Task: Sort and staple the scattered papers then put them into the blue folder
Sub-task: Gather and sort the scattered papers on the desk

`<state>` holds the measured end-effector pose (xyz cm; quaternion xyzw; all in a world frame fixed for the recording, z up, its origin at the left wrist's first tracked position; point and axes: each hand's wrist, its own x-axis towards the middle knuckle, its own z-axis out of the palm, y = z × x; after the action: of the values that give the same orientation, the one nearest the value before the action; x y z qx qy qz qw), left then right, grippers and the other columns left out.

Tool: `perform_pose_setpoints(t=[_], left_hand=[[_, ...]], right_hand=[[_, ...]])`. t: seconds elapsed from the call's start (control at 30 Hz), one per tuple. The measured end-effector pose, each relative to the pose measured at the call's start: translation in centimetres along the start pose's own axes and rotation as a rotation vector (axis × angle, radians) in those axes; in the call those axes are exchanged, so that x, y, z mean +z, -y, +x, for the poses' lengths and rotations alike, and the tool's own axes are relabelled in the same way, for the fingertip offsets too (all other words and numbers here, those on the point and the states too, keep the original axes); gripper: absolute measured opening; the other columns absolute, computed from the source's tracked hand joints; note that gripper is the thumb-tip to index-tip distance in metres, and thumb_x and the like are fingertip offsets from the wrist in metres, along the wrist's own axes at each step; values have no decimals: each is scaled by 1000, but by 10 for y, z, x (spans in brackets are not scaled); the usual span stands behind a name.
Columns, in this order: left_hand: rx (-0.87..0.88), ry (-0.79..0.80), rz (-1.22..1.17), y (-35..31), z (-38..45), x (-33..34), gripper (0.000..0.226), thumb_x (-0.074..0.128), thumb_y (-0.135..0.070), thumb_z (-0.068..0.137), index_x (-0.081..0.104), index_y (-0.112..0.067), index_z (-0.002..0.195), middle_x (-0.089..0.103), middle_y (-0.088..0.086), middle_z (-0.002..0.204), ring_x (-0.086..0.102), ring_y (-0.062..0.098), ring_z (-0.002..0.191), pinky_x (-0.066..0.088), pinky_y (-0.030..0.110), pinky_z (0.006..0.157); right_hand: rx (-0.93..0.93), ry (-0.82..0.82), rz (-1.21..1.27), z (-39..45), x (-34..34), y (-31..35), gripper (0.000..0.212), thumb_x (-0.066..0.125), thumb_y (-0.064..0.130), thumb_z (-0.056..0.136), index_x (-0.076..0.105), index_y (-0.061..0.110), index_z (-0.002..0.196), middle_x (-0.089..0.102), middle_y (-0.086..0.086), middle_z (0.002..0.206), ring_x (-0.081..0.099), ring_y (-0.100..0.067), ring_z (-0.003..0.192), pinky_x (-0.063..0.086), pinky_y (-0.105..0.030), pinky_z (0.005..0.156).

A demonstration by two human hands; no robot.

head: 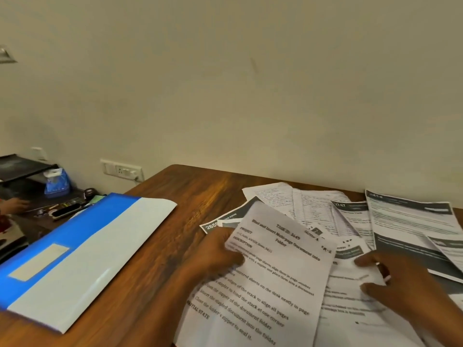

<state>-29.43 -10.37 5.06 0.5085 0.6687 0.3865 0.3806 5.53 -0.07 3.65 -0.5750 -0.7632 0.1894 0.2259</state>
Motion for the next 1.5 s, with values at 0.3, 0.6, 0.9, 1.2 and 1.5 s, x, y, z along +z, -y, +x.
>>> perform_pose_setpoints(t=[0.3, 0.6, 0.9, 1.2, 1.5], left_hand=[[2, 77, -370, 12, 11, -1, 45, 79, 6, 84, 66, -1, 126, 75, 19, 122, 73, 40, 112, 54, 63, 100], [-36, 80, -494, 5, 13, 12, 54, 84, 10, 74, 67, 0, 124, 76, 24, 116, 74, 48, 103, 53, 67, 98], [-45, 67, -478, -2, 9, 18, 51, 79, 16, 76, 66, 1, 124, 78, 23, 110, 77, 43, 97, 66, 52, 77], [-70, 155, -520, -6, 7, 18, 56, 77, 18, 74, 65, 1, 126, 75, 27, 116, 74, 48, 101, 65, 55, 79], [-78, 165, -505, -11, 3, 19, 57, 74, 22, 73, 66, -3, 124, 76, 26, 111, 77, 46, 94, 66, 49, 67]], right_hand=[[-49, -110, 314, -14, -5, 41, 32, 75, 64, 74, 73, 37, 91, 74, 17, 88, 68, -6, 84, 49, -26, 69], [-32, -238, 623, -23, 4, 53, 25, 96, 11, 69, 75, 19, 80, 75, 2, 69, 72, -14, 60, 62, -40, 66], [-441, -382, 161, -31, 11, 50, 26, 93, 22, 74, 73, 36, 83, 69, 27, 84, 68, -2, 79, 47, -14, 62], [100, -171, 749, -18, 2, 52, 20, 86, 15, 84, 72, 18, 98, 78, -4, 73, 76, -22, 68, 51, -27, 60], [155, -124, 807, -17, 3, 50, 15, 82, 13, 87, 72, 17, 98, 79, -6, 75, 70, -12, 60, 45, -14, 50]])
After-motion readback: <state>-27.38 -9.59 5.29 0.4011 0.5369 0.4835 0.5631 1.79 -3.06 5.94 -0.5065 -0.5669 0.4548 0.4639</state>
